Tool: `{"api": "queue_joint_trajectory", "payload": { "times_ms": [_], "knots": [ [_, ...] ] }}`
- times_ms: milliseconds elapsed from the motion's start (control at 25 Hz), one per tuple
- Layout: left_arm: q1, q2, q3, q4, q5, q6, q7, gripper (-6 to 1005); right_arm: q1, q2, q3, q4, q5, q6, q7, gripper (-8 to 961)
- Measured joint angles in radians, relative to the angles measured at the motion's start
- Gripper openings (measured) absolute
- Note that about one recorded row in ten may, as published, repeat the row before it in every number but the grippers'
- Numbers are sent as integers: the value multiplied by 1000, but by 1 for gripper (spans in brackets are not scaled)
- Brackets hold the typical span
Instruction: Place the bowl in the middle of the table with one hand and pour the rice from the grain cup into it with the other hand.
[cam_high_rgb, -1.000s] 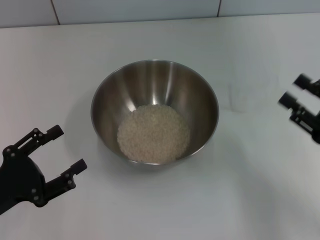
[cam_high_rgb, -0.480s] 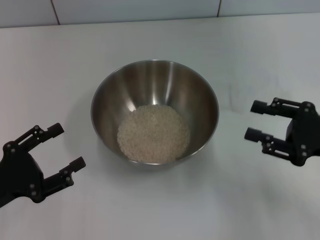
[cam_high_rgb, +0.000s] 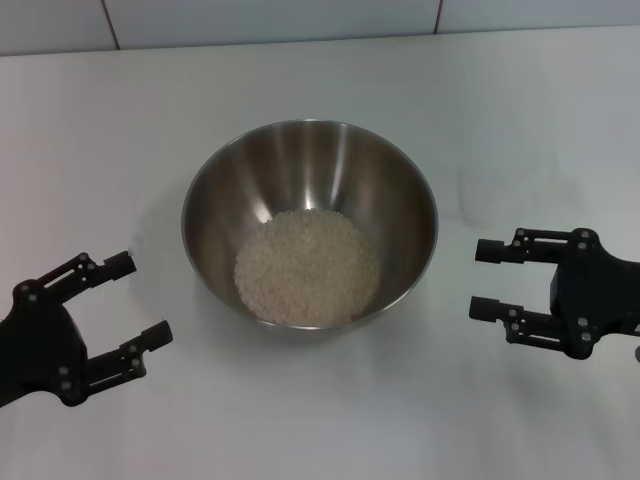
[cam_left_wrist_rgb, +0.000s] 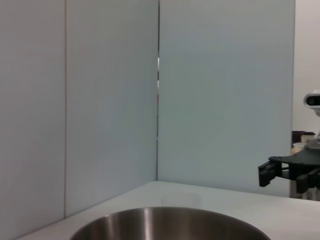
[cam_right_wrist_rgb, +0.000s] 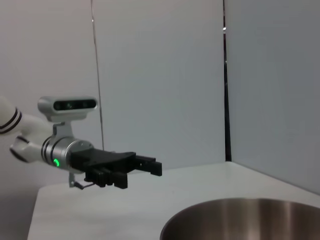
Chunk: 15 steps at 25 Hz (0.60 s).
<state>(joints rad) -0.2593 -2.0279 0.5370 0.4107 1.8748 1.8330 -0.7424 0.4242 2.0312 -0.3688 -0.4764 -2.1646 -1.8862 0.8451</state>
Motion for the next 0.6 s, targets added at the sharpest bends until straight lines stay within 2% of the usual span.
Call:
{"api": "queue_joint_trajectory", "payload": {
  "times_ms": [360, 600],
  "knots": [
    [-40, 0, 10, 44, 67, 2, -71, 805, 1, 1, -33, -13, -4, 19, -4, 575],
    [-44, 0, 11, 57, 77, -2, -72, 805, 1, 4, -36, -13, -5, 31, -6, 575]
  ]
}}
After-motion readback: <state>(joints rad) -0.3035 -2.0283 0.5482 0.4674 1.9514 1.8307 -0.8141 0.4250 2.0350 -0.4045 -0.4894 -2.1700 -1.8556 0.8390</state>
